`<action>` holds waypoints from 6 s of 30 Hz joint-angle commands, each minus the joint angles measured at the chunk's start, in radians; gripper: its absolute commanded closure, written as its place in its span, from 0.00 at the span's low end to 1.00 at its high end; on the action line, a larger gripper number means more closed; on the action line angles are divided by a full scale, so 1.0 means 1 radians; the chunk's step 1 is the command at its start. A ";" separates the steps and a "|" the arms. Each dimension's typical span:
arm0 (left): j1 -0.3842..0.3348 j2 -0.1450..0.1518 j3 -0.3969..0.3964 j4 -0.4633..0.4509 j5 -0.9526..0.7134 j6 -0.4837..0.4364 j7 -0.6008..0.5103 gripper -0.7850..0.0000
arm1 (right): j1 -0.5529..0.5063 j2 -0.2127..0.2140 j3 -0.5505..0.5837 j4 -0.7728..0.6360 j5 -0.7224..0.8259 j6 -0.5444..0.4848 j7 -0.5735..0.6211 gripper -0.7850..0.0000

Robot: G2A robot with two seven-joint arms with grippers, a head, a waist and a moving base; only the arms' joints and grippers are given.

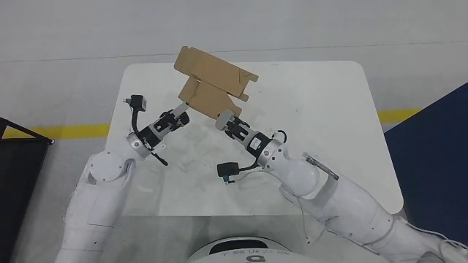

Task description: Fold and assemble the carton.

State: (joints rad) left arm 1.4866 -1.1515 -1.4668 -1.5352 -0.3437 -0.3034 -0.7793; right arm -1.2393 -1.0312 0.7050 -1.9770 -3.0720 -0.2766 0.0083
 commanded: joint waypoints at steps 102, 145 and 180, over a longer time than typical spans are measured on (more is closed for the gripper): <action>-0.188 -0.084 0.256 0.068 -2.317 1.182 0.375 1.00 | -0.422 0.084 0.405 -0.115 0.205 0.273 0.276 0.00; -0.010 -0.237 0.377 0.031 -2.728 1.017 0.431 1.00 | -0.422 0.083 0.406 -0.117 0.213 0.277 0.273 0.00; -0.132 -0.114 0.049 -0.074 -0.532 0.769 -0.080 1.00 | -0.460 0.025 0.610 -0.014 1.625 0.535 -0.329 0.00</action>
State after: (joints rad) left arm 1.3544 -1.2741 -1.4139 -1.5900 -1.0840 0.5182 -0.8564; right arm -1.6970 -1.0010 1.3043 -1.9840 -1.6850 0.2752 -0.2690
